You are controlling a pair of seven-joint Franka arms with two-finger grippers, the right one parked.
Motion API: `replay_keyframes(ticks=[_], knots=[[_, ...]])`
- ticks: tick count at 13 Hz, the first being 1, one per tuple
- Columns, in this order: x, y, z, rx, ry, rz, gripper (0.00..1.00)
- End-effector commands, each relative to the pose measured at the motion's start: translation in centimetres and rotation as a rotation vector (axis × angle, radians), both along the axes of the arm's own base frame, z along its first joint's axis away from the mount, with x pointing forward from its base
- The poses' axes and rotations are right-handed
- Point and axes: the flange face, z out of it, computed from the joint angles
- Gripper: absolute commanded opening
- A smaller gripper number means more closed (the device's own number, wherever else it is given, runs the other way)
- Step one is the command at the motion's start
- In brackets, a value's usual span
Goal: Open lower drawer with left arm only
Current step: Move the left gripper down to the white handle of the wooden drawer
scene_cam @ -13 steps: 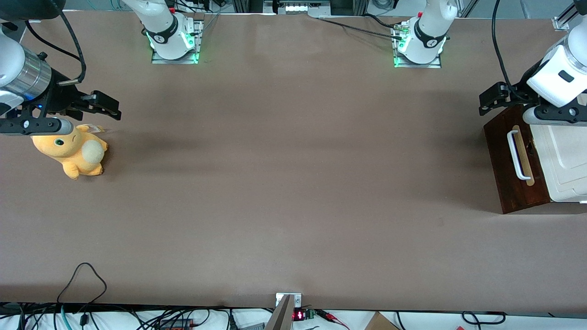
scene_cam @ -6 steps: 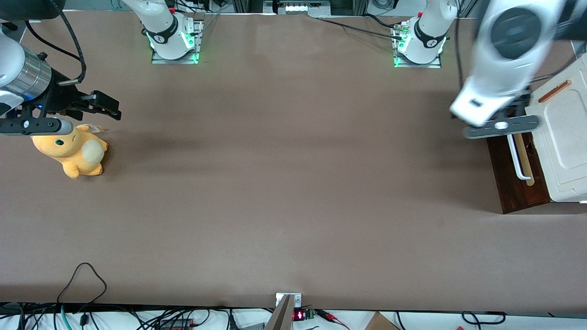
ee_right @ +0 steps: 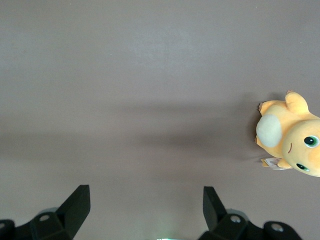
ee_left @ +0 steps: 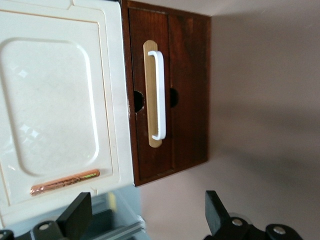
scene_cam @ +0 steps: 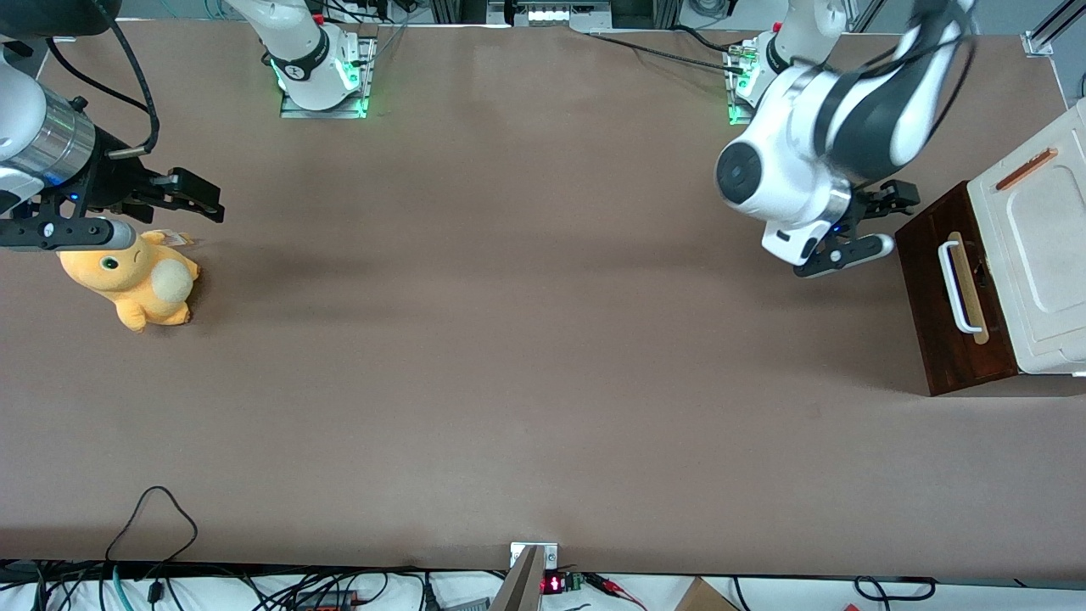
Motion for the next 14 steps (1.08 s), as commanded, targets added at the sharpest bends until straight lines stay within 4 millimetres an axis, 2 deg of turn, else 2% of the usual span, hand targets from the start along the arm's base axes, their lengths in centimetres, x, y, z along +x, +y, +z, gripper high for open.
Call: replay_keyframes(ticks=[1,2,4,8,9,12,13,14], knots=[[-1.2,3.4,-5.3,0.096,0.030,-0.113,1.00],[-0.8,4.9,-6.0,0.107,0.045,-0.104,1.00],[-0.4,6.5,-5.7,0.105,0.061,-0.071,1.00],[0.1,6.9,-5.4,0.107,0.140,-0.127,1.00],[0.1,7.6,-6.4,0.115,0.148,-0.124,1.00],[0.0,8.7,-10.9,0.240,0.093,-0.157,1.00],[0.0,10.7,-12.5,0.307,0.085,-0.138,1.00],[-0.1,11.7,-13.9,0.351,0.071,-0.142,1.00]])
